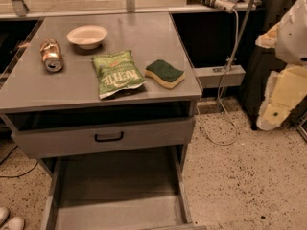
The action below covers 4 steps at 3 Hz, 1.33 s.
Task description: Place green jalapeno chip bag into middle drawer
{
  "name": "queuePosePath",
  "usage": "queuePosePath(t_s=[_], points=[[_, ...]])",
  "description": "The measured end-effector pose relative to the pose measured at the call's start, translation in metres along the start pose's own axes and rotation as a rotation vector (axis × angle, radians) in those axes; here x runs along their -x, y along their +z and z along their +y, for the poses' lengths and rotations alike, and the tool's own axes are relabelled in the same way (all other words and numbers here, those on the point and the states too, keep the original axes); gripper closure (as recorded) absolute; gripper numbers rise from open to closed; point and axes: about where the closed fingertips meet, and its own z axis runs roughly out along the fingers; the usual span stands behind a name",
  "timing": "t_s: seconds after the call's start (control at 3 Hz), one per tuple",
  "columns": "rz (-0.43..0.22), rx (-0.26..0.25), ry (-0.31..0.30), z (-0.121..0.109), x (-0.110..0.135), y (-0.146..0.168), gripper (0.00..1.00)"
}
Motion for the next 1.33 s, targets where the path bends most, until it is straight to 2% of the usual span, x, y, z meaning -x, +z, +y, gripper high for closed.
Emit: queuePosePath(t_s=[0.33, 0.67, 1.0, 1.33], points=[[-0.059, -0.012, -0.099, 0.007, 0.049, -0.006, 0.0], [-0.1, -0.02, -0.217, 0.015, 0.113, -0.004, 0.0], [-0.1, -0.02, -0.217, 0.015, 0.113, -0.004, 0.0], [-0.134, -0.046, -0.237, -0.004, 0.136, 0.006, 0.0]])
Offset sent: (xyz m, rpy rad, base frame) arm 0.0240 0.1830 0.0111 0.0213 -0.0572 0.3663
